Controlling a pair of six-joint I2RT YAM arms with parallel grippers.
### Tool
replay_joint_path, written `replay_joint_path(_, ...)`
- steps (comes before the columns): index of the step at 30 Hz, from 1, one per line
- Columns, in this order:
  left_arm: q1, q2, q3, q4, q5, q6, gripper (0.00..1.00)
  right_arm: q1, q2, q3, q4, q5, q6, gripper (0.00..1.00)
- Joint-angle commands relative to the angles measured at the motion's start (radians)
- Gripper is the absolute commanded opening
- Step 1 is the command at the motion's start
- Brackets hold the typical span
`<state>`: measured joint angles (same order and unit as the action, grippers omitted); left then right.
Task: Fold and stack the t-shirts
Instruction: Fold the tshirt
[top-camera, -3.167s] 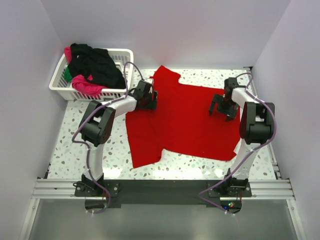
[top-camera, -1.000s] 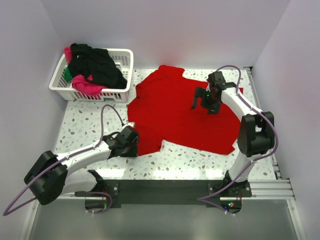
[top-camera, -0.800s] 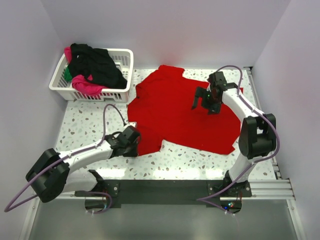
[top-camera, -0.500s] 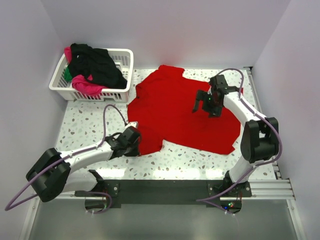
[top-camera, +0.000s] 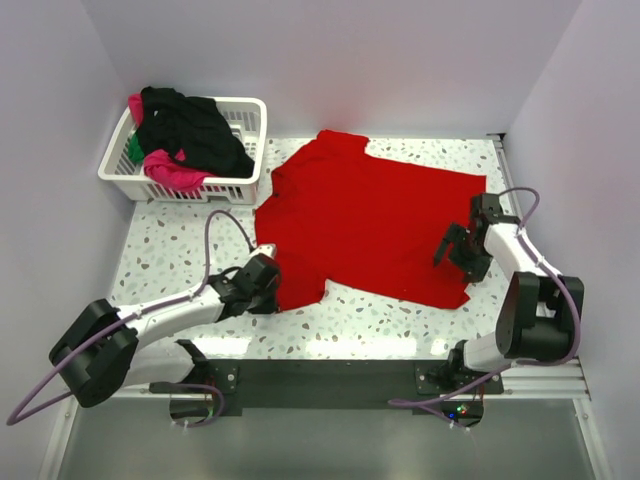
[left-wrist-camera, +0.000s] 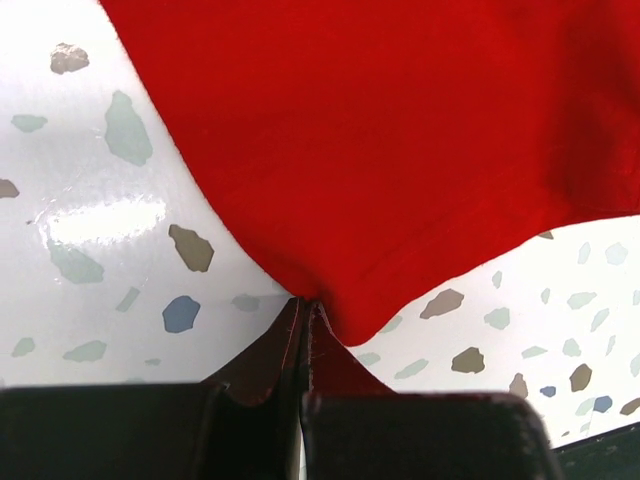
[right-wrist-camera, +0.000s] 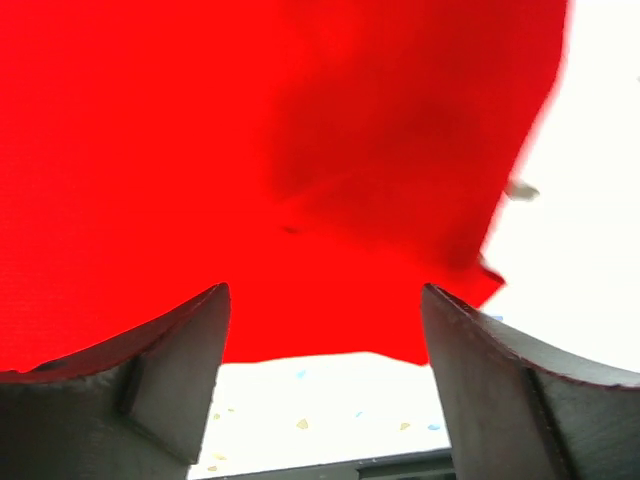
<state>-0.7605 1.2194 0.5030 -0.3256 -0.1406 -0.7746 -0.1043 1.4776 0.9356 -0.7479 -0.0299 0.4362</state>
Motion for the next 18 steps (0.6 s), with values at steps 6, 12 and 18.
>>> replay_joint_path(6,-0.005,-0.074,-0.023,-0.035,-0.002,0.043,0.0,-0.077,-0.114,-0.141,-0.053,0.117,0.093,0.66)
replay_joint_path(12,-0.003,-0.057,-0.018,-0.046,0.021,0.081,0.0,-0.087,-0.115,-0.15,-0.103,0.166,0.114,0.58)
replay_joint_path(18,0.0,-0.057,-0.009,-0.064,0.029,0.109,0.0,-0.087,-0.137,-0.158,-0.142,0.182,0.164,0.44)
